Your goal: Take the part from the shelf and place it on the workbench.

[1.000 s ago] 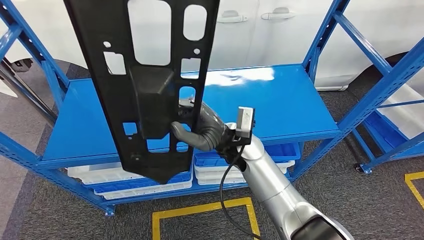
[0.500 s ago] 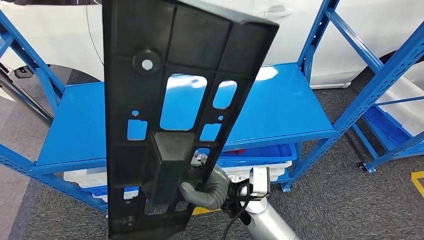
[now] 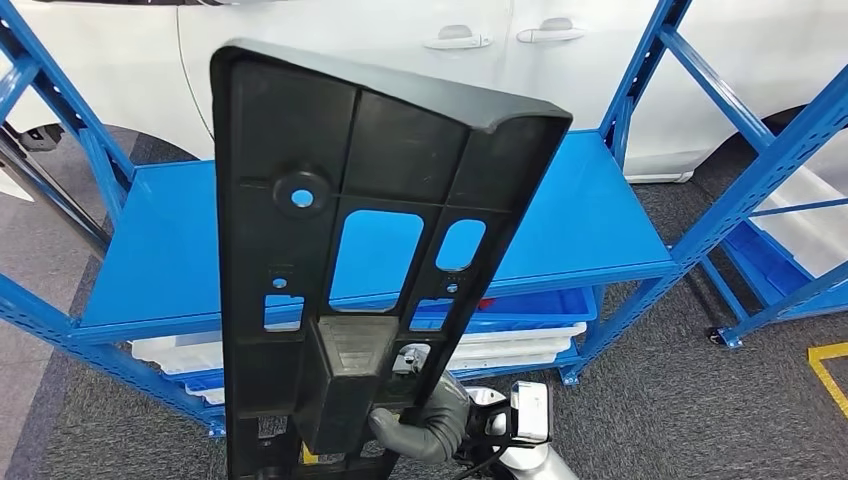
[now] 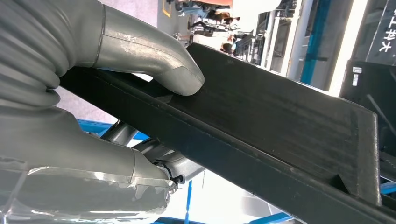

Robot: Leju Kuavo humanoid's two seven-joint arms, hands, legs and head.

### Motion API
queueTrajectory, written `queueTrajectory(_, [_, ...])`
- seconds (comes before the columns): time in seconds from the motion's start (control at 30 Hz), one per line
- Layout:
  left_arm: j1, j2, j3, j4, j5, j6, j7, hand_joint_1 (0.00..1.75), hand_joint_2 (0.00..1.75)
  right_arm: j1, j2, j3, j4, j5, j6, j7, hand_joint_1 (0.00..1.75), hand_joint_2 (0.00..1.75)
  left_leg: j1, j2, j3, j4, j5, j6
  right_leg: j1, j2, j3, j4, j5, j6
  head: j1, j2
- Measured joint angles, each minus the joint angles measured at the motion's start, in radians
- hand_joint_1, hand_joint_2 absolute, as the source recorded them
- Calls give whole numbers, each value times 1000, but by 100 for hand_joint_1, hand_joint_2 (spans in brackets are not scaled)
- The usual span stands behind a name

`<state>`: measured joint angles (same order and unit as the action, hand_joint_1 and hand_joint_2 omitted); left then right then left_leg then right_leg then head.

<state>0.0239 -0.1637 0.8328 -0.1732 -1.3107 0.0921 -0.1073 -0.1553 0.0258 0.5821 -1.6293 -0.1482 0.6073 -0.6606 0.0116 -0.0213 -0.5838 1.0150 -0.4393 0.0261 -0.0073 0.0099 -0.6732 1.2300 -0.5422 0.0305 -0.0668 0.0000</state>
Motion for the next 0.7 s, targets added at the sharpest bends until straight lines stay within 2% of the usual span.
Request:
queueTrajectory(0.07, [-1,0,0,0,0,-5,7,0,175,5,-2,0,-9,2,0,0,175,175,-2,-2,2,2,-1,-6,2,3,77,-150,56,-9,0,0])
queueTrajectory(0.1, [-1,0,0,0,1,-8,9,0,175,7,-3,0,-13,2,0,0,175,175,-3,-3,3,2,-1,-12,4,4,100,-196,69,-15,0,0])
queueTrajectory(0.13, [-1,0,0,0,1,-10,11,0,175,9,-3,0,-16,2,-1,0,175,175,-4,-4,3,1,-1,-17,7,5,107,-216,72,-20,0,0])
queueTrajectory(0.2, [-1,1,0,0,2,-12,15,0,175,17,-4,0,-19,2,-2,0,175,175,-5,-5,5,-2,-1,-29,8,5,106,-219,76,-32,0,0])
queueTrajectory(0.27, [-2,1,0,0,3,-12,18,0,175,22,-5,1,-22,3,-6,-1,175,175,-5,-2,-6,23,-19,-38,3,3,109,-225,83,-44,0,0])
queueTrajectory(0.3, [-3,2,0,0,3,-12,18,0,175,25,-5,1,-23,4,-10,-2,175,175,-5,-1,-24,63,-45,-42,1,1,110,-228,86,-50,0,0])
queueTrajectory(0.37, [-6,2,0,0,3,-13,18,0,175,35,-7,1,-23,8,-19,-4,175,175,-4,0,-86,201,-116,-47,3,-2,111,-229,86,-56,0,0])
queueTrajectory(0.4, [-8,2,0,0,3,-14,18,0,175,41,-8,1,-23,10,-24,-5,175,175,-4,0,-115,264,-140,-49,5,-2,111,-229,85,-57,0,0])
queueTrajectory(0.43, [-9,2,0,0,3,-16,17,0,175,46,-10,1,-23,11,-29,-7,175,175,-4,0,-131,299,-145,-49,7,-3,112,-228,85,-57,0,0])
queueTrajectory(0.47, [-9,2,0,0,3,-18,17,0,175,51,-12,1,-23,13,-33,-8,175,175,-4,0,-127,291,-129,-48,8,-2,114,-228,84,-58,0,0])
queueTrajectory(0.5, [-9,2,0,0,3,-21,17,0,175,54,-12,1,-23,14,-38,-10,175,175,-4,0,-103,240,-95,-46,8,-1,116,-227,82,-57,0,0])
queueTrajectory(0.57, [-7,3,0,0,2,-27,21,0,175,57,-12,0,-25,15,-47,-10,175,175,-5,4,-32,90,-27,-39,11,2,119,-223,77,-52,0,0])
queueTrajectory(0.6, [-6,4,0,0,2,-30,23,0,175,57,-12,0,-27,16,-51,-9,175,175,-6,5,-8,37,-9,-34,14,3,118,-221,75,-48,0,0])
queueTrajectory(0.63, [-6,4,0,0,2,-33,24,0,175,59,-12,0,-29,16,-53,-6,175,175,-7,6,3,11,-4,-29,15,4,117,-219,73,-44,0,0])
queueTrajectory(0.7, [-6,4,0,0,2,-36,25,0,175,61,-12,0,-33,16,-55,-2,175,175,-8,2,3,4,-3,-19,16,3,114,-219,72,-34,0,0])
